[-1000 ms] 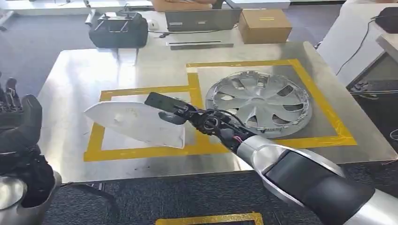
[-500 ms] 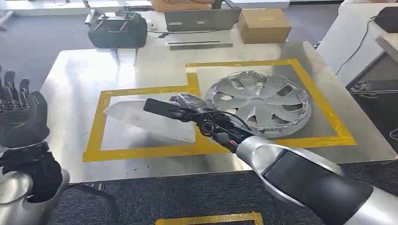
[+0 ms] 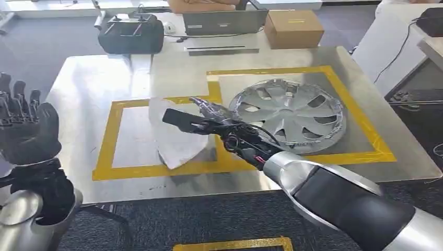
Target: Take the parts from the cabinet and place them on the table.
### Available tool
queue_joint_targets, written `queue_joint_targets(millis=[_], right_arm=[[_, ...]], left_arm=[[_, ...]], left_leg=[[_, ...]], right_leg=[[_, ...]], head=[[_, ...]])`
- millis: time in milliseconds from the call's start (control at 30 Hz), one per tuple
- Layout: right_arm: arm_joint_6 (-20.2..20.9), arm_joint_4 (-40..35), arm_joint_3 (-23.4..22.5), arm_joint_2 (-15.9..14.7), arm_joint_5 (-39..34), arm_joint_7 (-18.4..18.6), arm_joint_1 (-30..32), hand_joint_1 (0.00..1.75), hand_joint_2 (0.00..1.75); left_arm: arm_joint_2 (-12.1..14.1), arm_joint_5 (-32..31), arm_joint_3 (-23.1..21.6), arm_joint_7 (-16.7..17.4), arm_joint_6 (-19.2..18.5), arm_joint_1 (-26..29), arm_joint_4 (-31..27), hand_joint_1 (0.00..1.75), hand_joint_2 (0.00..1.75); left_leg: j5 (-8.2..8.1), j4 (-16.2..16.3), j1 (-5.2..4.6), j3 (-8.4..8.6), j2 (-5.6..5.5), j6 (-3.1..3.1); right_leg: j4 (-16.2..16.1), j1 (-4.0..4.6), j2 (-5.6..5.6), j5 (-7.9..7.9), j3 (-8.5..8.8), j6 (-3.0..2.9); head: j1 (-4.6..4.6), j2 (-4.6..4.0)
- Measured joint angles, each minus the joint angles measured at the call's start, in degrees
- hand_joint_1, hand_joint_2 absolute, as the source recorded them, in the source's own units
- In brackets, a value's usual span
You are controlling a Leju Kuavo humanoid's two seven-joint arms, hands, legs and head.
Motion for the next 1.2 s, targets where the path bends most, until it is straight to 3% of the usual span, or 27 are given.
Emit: queue_joint_targets(millis=[200, 233, 333, 433, 533, 600, 667, 733, 833, 1033, 1067, 1100, 1200], right_arm=[[-0.7, 0.41, -0.5, 0.0, -1.07, -1.71, 0.02, 0.0, 0.0], [-0.72, 0.41, -0.57, 0.0, -1.14, -1.79, 0.02, 0.0, 0.0], [-0.83, 0.48, -0.9, 0.0, -1.4, -2.3, 0.03, 0.0, 0.0], [-1.57, 0.48, -1.79, 0.0, -4.58, -5.24, 0.05, 0.0, 0.0], [-0.98, 0.37, -4.03, 0.0, -11.82, -12.1, 0.04, 0.0, 0.0], [2.55, -0.17, -6.79, 0.0, -19.18, -18.42, 0.15, 0.0, 0.0], [7.1, -1.94, -9.72, 0.0, -24.67, -22.49, 0.66, 0.0, 0.0], [10.16, -5.45, -12.0, 0.0, -28.21, -21.54, 2.34, 0.0, 0.0], [11.28, -13.3, -14.1, -0.53, -32.03, -16.87, 7.26, 0.0, 0.0], [11.28, -15.86, -14.62, -0.72, -32.68, -15.91, 8.67, 0.0, 0.0], [11.32, -19.57, -15.6, -1.22, -34.07, -14.89, 10.46, 0.0, 0.0], [11.36, -30.5, -17.79, -3.59, -38.25, -11.45, 15.76, 0.0, 0.0], [9.45, -41.12, -18.9, -6.22, -40.39, -7.66, 21.24, 0.0, 0.0]], left_arm=[[-0.11, -0.48, 0.0, -0.02, 0.24, -0.01, 0.79, 0.0, 1.75], [-0.11, -0.52, 0.0, -0.02, 0.28, -0.01, 0.88, 0.0, 0.0], [-0.11, -0.74, 0.0, -0.02, 0.33, -0.01, 1.18, 0.0, 0.0], [-0.09, -1.33, 0.0, -0.02, 0.94, 0.0, 1.31, 0.0, 0.0], [-0.04, -2.34, 0.0, -0.13, 1.51, 0.01, 1.6, 0.0, 0.0], [0.13, -3.44, 0.0, -0.41, 1.94, 0.02, 1.84, 0.0, 0.0], [0.39, -4.72, 0.0, -0.88, 2.25, 0.02, 2.19, 0.0, 0.0], [0.57, -5.94, 0.0, -1.24, 2.25, 0.03, 2.47, 0.0, 0.0], [0.85, -6.91, 0.0, -1.4, 2.25, 0.04, 2.91, 0.0, 0.0], [0.92, -7.02, 0.0, -1.4, 2.25, 0.05, 3.02, 0.0, 0.0], [1.07, -7.37, 0.0, -1.4, 2.34, 0.08, 3.24, 0.0, 0.0], [1.55, -8.24, 0.0, -1.27, 3.19, 0.78, 3.45, 0.0, 0.0], [1.88, -8.39, 0.0, -0.52, 3.15, 1.54, 3.48, 0.0, 0.0]], left_leg=[[0.0, 0.01, 0.0, 0.02, 0.02, 0.0], [0.0, 0.01, 0.0, 0.02, 0.02, 0.0], [0.0, 0.0, 0.0, 0.03, 0.03, 0.0], [0.0, 0.0, 0.0, 0.03, 0.03, 0.0], [0.0, 0.0, 0.0, 0.03, 0.03, 0.0], [0.0, 0.0, 0.0, 0.03, 0.02, 0.0], [0.0, 0.0, 0.0, 0.04, 0.03, 0.0], [0.0, -0.01, 0.02, 0.09, 0.02, 0.0], [-0.02, -0.01, 0.03, 0.13, 0.0, -0.03], [-0.02, -0.01, 0.03, 0.12, 0.0, -0.03], [-0.03, -0.01, 0.03, 0.12, 0.0, -0.04], [-0.04, -0.01, 0.03, 0.17, 0.02, -0.05], [-0.04, 0.0, 0.03, 0.19, -0.01, -0.05]], right_leg=[[0.0, 0.0, 0.02, 0.0, 0.01, 0.0], [0.0, 0.0, 0.02, 0.0, 0.01, 0.0], [0.0, 0.0, 0.02, 0.0, 0.01, 0.0], [0.0, 0.0, 0.02, 0.0, 0.03, 0.0], [0.01, 0.0, 0.02, 0.0, 0.04, 0.0], [0.01, 0.01, 0.02, 0.0, 0.05, 0.0], [0.01, 0.01, 0.02, 0.0, 0.05, 0.0], [0.0, 0.02, 0.0, 0.0, 0.1, 0.0], [-0.01, 0.02, -0.01, -0.01, 0.12, 0.0], [-0.01, 0.02, -0.01, -0.01, 0.11, 0.0], [-0.01, 0.02, 0.0, -0.01, 0.1, 0.0], [-0.02, 0.01, 0.01, -0.01, 0.12, -0.01], [-0.04, 0.0, 0.0, -0.03, 0.1, -0.03]], head=[[0.0, 0.0], [-0.02, -0.02], [-0.02, 0.0], [0.0, 0.0], [0.0, 0.0], [0.0, 0.0], [0.02, 0.0], [-0.02, 0.0], [0.0, 0.0], [0.0, -0.02], [0.0, -0.02], [0.04, -0.02], [0.0, 0.0]])
